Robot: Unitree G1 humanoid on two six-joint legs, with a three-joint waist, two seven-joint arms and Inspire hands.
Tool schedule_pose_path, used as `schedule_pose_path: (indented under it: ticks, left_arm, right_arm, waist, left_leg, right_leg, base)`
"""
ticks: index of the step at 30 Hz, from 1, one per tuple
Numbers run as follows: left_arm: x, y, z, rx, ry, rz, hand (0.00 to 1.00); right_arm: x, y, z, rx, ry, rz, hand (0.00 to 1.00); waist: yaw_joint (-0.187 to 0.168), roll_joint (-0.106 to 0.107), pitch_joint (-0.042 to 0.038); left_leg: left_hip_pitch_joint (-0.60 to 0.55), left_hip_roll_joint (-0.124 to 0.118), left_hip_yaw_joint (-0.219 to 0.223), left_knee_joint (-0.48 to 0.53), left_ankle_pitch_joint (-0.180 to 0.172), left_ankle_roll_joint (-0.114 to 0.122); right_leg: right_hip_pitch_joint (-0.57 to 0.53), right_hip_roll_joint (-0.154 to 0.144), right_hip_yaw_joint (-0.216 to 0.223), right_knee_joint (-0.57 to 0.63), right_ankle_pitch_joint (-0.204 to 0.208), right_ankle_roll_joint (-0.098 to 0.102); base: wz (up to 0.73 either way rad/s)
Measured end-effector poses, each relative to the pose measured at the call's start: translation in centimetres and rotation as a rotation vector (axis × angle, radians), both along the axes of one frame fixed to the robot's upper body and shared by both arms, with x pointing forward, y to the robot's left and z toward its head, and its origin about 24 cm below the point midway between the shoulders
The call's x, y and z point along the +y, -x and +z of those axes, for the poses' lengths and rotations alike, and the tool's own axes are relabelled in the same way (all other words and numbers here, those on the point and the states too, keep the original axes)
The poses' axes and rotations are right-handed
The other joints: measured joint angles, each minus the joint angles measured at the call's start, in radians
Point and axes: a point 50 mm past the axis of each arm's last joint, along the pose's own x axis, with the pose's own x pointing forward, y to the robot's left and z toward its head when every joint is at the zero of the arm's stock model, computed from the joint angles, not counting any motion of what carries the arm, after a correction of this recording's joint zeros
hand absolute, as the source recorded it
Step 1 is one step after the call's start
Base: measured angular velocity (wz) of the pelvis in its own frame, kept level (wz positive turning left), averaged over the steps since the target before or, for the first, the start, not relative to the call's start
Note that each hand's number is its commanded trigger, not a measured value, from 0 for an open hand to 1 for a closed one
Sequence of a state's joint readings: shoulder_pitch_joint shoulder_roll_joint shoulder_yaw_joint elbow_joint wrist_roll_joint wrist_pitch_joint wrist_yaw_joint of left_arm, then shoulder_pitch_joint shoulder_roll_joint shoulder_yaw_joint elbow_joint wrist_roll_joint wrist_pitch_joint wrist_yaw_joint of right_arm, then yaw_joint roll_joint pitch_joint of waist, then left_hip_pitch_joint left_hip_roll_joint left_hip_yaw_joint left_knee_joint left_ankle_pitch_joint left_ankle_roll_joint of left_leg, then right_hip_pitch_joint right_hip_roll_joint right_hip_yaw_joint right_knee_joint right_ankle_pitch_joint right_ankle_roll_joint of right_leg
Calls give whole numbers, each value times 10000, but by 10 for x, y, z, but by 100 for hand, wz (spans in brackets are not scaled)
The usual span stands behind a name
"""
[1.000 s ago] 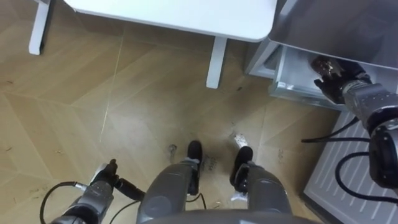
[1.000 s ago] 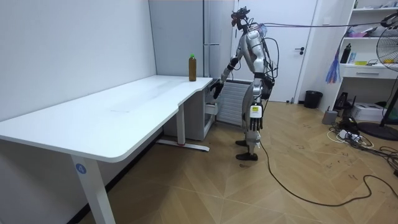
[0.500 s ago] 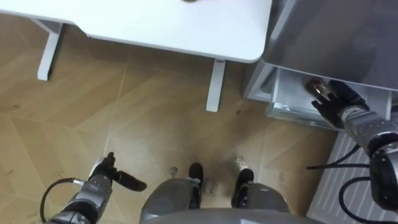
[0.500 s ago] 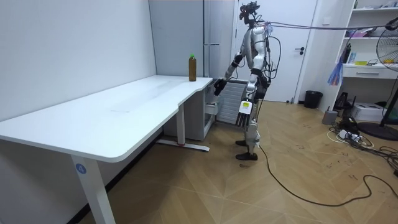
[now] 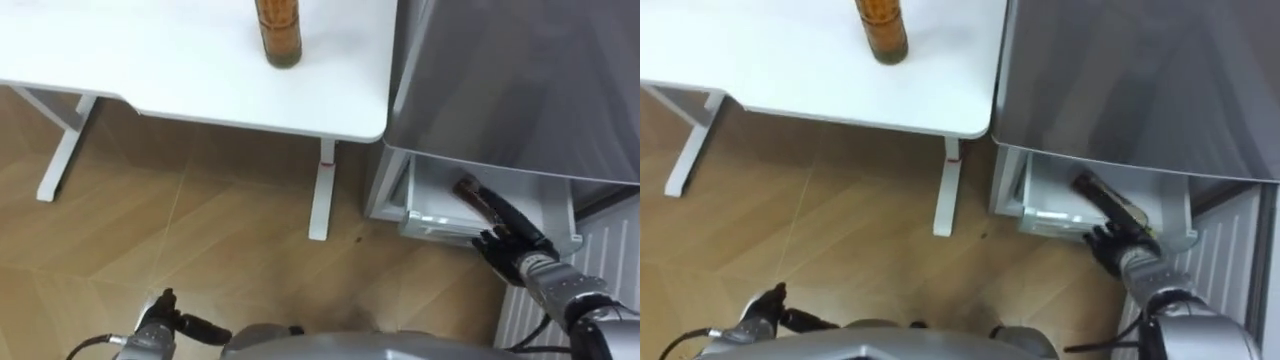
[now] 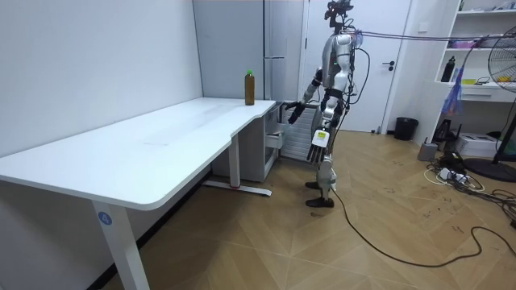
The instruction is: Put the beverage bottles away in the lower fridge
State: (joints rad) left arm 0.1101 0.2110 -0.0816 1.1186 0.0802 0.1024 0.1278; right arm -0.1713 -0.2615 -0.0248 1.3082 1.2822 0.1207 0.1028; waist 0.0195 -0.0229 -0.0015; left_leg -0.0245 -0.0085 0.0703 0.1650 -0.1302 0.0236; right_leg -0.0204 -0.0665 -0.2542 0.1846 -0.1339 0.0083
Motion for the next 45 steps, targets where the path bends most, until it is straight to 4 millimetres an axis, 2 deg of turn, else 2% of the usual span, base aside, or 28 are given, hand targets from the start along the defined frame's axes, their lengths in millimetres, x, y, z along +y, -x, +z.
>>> schedule_pose_path:
  ticks: [5,7,11,14,16,17,18,21,23,28,31,35,41,45]
  left_arm:
    - [2,21,-2,524,-155,-170,0]
    - [2,27,-2,657,-224,-119,0]
    - [0,38,-3,885,-246,58,0]
    - [-2,40,-4,862,-147,538,0]
    - [-3,38,-4,810,-117,697,0]
    - [-3,36,-4,784,-139,687,0]
    - [-3,36,-4,770,-148,683,0]
    - [-3,34,-4,750,-141,684,0]
    - [-3,35,-4,800,-148,722,0]
    - [-2,36,-4,756,-360,963,0]
    - [-2,38,-4,845,-397,920,0]
    - [-2,41,-4,1206,-481,811,0]
    - [-1,43,-4,1614,-525,1034,0]
    - [0,45,-4,1488,-690,1687,0]
  right_arm:
    - [7,32,-12,483,-35,230,0]
    - [14,48,-18,713,-219,175,0]
    - [21,80,-26,1678,-248,670,0]
    - [21,90,-28,2116,-49,1289,0]
    - [22,93,-28,2333,90,1802,0]
    - [22,95,-29,2490,206,2278,0]
    - [23,95,-29,2579,274,2553,0]
    - [25,98,-30,2959,558,3757,0]
    - [27,101,-31,3218,709,4267,0]
    - [35,112,-34,3665,730,5006,0]
    - [38,117,-35,3977,921,5996,0]
    - [35,115,-34,4184,1313,7006,0]
    - [32,113,-34,4425,1406,7231,0]
    - [31,113,-34,4529,1518,7300,0]
  waist:
    - [-73,-23,21]
    - [-102,-2,77]
    - [-137,-2,77]
    - [-163,-23,78]
    - [-177,-41,90]
    - [-173,-67,131]
    - [-173,-91,139]
    - [-176,-129,136]
    - [-182,-171,102]
    - [-192,-265,123]
    - [-195,-247,125]
    - [-177,-205,109]
    - [-181,-110,51]
    - [-177,-83,44]
  left_leg:
    - [240,61,4,39,-169,-54]
    - [368,92,3,46,-244,-74]
    - [567,133,95,5,-381,-111]
    - [646,132,118,-34,-413,-110]
    - [676,130,128,-48,-429,-110]
    - [708,132,134,-70,-448,-116]
    - [716,132,132,-77,-462,-116]
    - [721,135,121,-92,-498,-119]
    - [724,137,96,-92,-508,-121]
    - [759,132,77,-95,-525,-122]
    - [942,122,63,-115,-565,-110]
    - [1055,126,114,-51,-656,-94]
    - [1064,129,110,-20,-671,-85]
    - [1142,134,109,-21,-680,-94]
  right_leg:
    - [269,92,14,-176,-16,-12]
    - [465,132,-9,-242,-24,-17]
    - [757,185,57,-329,-115,-12]
    - [756,183,78,-336,-129,-8]
    - [758,179,88,-336,-148,1]
    - [752,179,90,-338,-173,3]
    - [747,180,90,-338,-190,3]
    - [744,183,82,-336,-233,13]
    - [748,185,80,-342,-241,15]
    - [892,184,68,-358,-249,25]
    - [1032,178,69,-370,-262,45]
    - [1104,202,298,-356,-293,60]
    - [1114,211,324,-354,-293,60]
    - [1197,223,340,-380,-297,64]
  base:
    - [-2]
    - [0]
    - [-5]
    - [-4]
    - [-2]
    - [0]
    - [0]
    - [0]
    - [0]
    - [1]
    - [-3]
    - [-8]
    - [0]
    - [0]
